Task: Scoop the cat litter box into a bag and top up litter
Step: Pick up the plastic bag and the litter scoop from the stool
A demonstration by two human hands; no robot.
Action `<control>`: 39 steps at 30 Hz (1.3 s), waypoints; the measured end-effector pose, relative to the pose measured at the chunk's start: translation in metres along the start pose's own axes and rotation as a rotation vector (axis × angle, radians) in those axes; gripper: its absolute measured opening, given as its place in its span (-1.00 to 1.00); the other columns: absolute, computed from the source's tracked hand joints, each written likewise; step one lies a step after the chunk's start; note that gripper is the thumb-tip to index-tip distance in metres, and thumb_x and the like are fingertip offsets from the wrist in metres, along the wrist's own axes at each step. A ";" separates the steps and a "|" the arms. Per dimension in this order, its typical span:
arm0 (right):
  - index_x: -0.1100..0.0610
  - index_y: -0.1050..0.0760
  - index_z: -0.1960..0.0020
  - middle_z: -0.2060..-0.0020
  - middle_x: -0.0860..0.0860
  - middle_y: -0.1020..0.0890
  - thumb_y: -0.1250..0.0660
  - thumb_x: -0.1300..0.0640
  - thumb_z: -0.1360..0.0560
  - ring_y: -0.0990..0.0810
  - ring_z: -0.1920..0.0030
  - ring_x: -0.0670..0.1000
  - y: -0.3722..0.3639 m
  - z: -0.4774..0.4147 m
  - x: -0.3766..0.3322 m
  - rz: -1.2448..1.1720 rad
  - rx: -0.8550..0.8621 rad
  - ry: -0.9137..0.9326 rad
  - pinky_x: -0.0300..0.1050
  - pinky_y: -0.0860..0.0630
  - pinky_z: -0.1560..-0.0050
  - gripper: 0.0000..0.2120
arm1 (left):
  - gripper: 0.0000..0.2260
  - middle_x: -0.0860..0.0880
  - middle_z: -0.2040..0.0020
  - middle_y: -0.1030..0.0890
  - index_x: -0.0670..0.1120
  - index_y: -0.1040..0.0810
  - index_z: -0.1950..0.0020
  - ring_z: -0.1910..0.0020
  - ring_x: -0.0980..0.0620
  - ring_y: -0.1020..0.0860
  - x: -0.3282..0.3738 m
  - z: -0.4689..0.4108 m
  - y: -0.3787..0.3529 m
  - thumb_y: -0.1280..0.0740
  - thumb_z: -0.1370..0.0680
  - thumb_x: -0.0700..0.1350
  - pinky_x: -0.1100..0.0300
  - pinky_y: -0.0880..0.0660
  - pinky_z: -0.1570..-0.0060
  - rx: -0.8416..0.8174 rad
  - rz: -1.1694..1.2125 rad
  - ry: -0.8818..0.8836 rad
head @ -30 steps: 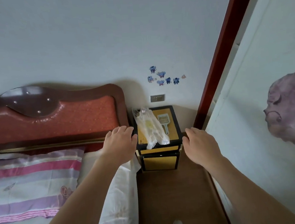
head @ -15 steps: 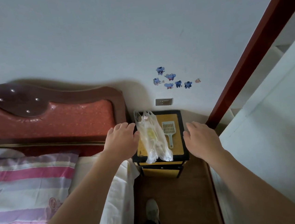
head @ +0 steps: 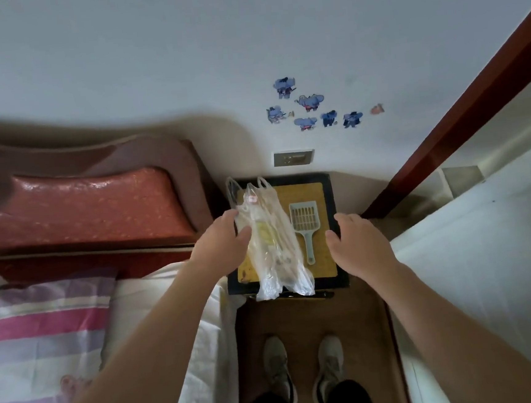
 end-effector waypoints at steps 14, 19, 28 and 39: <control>0.11 -0.32 -0.47 -0.35 0.04 -0.50 -0.19 -0.07 -0.62 -0.55 -0.22 0.03 -0.179 -0.103 0.089 -0.340 -0.275 -0.233 -0.13 -0.46 -0.07 -0.52 | -0.46 0.07 0.00 -0.54 -0.03 -0.39 -0.34 0.09 0.08 -0.57 -0.090 -0.096 -0.191 -0.38 -0.48 0.23 0.04 -0.56 0.03 -0.117 0.498 0.461; 0.13 -0.43 -0.39 -0.19 0.00 -0.58 -0.23 -0.07 -0.59 -0.52 -0.03 -0.06 -0.217 -0.128 0.106 -0.382 -0.247 -0.279 -0.24 -0.36 0.17 -0.56 | -0.29 0.03 0.06 -0.56 -0.03 -0.40 -0.35 0.09 0.02 -0.58 -0.114 -0.115 -0.225 -0.50 -0.33 0.27 0.03 -0.57 0.01 -0.037 0.631 0.586; 0.09 -0.60 0.17 0.34 -0.03 -0.65 -0.40 -0.09 -0.49 -0.61 0.33 -0.09 -0.245 -0.144 0.107 -0.475 -0.192 -0.334 -0.19 -0.51 0.32 -0.76 | -0.45 0.04 0.07 -0.57 -0.01 -0.47 -0.25 0.19 0.09 -0.58 -0.114 -0.136 -0.236 -0.57 -0.35 0.08 0.21 -0.44 0.34 0.065 0.590 0.561; 0.15 -0.62 0.12 0.19 0.09 -0.67 -0.48 0.08 -0.45 -0.63 0.15 0.05 -0.252 -0.144 0.105 -0.776 -0.272 -0.460 -0.08 -0.52 0.17 -0.86 | -0.96 -0.03 0.15 -0.70 -0.02 -0.67 0.14 0.20 0.03 -0.63 -0.117 -0.135 -0.242 -0.46 -0.48 -0.15 0.11 -0.62 0.10 0.042 0.731 0.583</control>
Point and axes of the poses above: each hand's wrist, its own z-axis away from the middle knuckle, its own y-axis out of the back of the hand, x = y × z, the point moved 8 cm from there along -z, towards the middle knuckle
